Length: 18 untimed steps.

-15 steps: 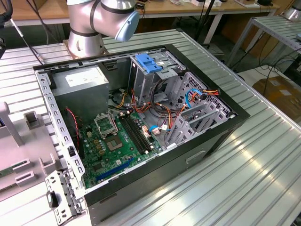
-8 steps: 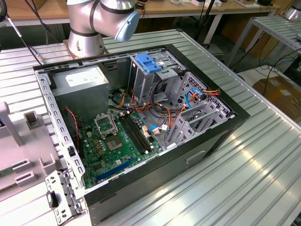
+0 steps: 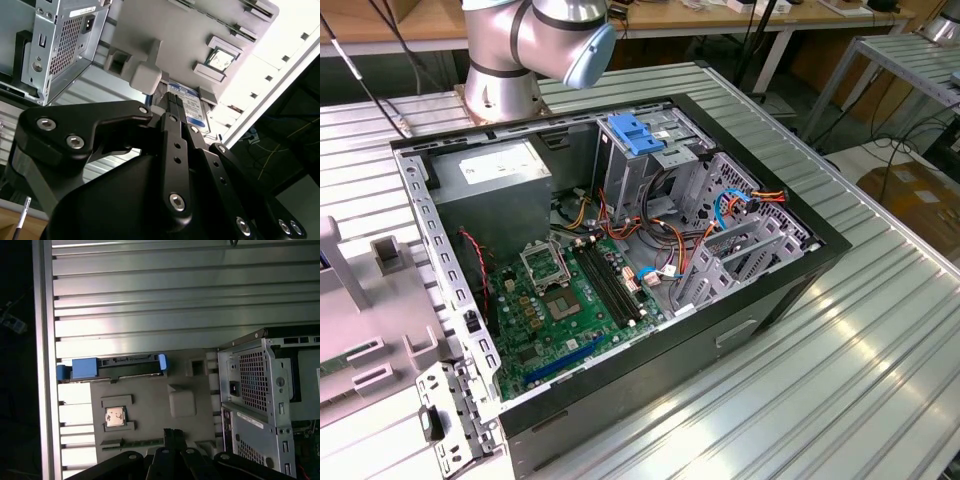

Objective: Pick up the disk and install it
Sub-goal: 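Reach for the disk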

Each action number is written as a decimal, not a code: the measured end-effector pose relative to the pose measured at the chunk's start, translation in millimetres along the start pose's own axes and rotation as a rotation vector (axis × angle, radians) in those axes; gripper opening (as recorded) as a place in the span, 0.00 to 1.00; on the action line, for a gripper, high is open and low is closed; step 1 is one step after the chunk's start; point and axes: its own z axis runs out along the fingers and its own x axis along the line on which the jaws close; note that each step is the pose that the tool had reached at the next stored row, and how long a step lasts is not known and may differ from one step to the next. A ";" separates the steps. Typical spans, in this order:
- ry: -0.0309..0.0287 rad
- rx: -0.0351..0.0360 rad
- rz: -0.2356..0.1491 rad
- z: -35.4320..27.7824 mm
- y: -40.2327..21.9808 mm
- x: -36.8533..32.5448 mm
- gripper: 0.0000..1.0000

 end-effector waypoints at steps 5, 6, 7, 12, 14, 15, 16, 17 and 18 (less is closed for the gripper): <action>0.0000 0.0000 0.000 1.4 -0.8 10.0 0.11; 0.0000 0.0000 0.000 1.8 -1.0 11.8 0.11; 0.0000 0.0000 0.000 2.4 -1.1 13.9 0.11; 0.0000 0.0000 0.000 4.3 -1.7 20.2 0.11; 0.0000 0.0000 0.000 4.9 -1.8 21.8 0.11; -0.0001 -0.0001 0.000 5.2 -1.9 22.7 0.11; 0.0000 0.0000 0.000 5.7 -1.9 24.0 0.11; 0.0000 0.0000 0.000 6.1 -1.9 25.7 0.11; 0.0000 0.0000 0.000 6.4 -1.9 26.5 0.11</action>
